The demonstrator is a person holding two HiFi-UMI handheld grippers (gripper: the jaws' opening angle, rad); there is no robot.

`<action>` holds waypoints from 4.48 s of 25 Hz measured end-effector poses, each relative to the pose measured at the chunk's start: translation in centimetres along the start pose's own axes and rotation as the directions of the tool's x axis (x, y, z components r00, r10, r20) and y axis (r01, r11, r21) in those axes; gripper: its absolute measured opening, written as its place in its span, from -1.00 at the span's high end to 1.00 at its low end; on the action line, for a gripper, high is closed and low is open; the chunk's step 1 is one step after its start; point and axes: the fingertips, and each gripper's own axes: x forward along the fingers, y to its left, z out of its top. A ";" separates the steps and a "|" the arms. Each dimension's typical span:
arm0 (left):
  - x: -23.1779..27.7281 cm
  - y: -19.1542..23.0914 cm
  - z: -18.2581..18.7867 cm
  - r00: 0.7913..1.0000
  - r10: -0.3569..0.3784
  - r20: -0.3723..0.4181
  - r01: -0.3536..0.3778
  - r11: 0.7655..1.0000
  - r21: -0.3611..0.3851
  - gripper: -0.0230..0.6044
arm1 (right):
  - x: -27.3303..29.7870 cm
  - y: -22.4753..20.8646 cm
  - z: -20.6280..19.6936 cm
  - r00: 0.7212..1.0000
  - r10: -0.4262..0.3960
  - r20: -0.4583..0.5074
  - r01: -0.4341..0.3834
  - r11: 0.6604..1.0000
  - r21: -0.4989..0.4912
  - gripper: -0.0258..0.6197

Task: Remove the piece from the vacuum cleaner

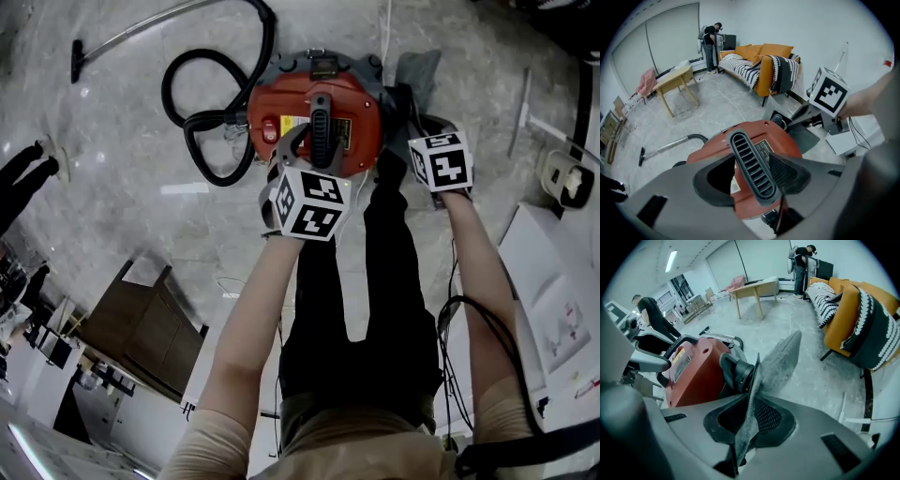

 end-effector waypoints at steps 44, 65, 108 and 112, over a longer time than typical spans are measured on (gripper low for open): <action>0.6 0.0 -0.2 0.998 0.042 0.040 -0.042 0.999 -0.011 0.22 | 0.9 -2.3 -1.5 1.000 -0.022 -0.007 0.022 0.999 0.045 0.83; 0.8 -0.2 -0.2 0.999 -0.007 0.048 0.009 0.998 -0.055 0.22 | 1.7 -3.2 -2.7 1.000 -0.009 0.016 0.007 0.995 0.103 0.83; 1.1 -0.2 -0.5 0.999 -0.016 0.034 0.017 0.999 -0.050 0.22 | 2.3 -4.2 -3.4 1.000 -0.025 0.004 0.024 0.994 0.103 0.83; 1.1 -0.2 -0.6 0.999 -0.017 0.031 0.018 0.999 -0.048 0.22 | 2.4 -4.1 -3.4 1.000 -0.021 0.001 0.021 0.995 0.093 0.83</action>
